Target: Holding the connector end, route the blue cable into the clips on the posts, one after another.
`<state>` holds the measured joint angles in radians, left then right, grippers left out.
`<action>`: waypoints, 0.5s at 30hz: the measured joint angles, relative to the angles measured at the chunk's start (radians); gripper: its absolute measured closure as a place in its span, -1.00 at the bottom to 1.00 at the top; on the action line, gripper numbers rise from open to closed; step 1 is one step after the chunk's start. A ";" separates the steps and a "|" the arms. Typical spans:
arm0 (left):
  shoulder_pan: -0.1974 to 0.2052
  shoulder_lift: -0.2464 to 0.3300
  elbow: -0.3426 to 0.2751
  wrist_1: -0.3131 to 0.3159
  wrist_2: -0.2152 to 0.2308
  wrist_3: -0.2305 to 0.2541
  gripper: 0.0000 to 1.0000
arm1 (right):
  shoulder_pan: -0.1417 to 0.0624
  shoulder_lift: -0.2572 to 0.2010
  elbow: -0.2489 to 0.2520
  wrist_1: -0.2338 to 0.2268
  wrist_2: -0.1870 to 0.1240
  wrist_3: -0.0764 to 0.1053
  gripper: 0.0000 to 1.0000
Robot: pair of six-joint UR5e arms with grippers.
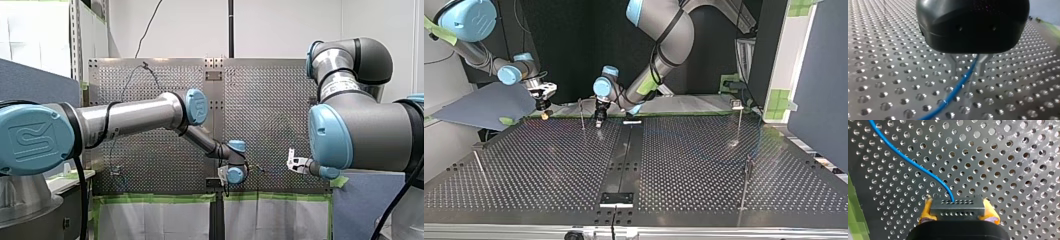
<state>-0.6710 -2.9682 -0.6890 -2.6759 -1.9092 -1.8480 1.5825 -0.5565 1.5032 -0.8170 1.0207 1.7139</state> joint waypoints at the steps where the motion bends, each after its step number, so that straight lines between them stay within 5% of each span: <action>1: -0.002 0.001 0.000 -0.011 -0.002 0.004 -0.31 | 0.000 0.000 0.000 0.000 0.000 0.000 1.00; 10: -0.014 0.005 0.000 -0.097 -0.010 0.043 -0.45 | -0.007 0.000 0.000 0.001 -0.010 0.005 1.00; 15: -0.015 0.015 -0.001 -0.146 -0.009 0.026 -0.81 | -0.010 0.001 0.000 0.001 -0.014 0.007 1.00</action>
<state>-0.6862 -2.9536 -0.6896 -2.8214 -1.9184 -1.8218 1.5727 -0.5555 1.5027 -0.8155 1.0070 1.7212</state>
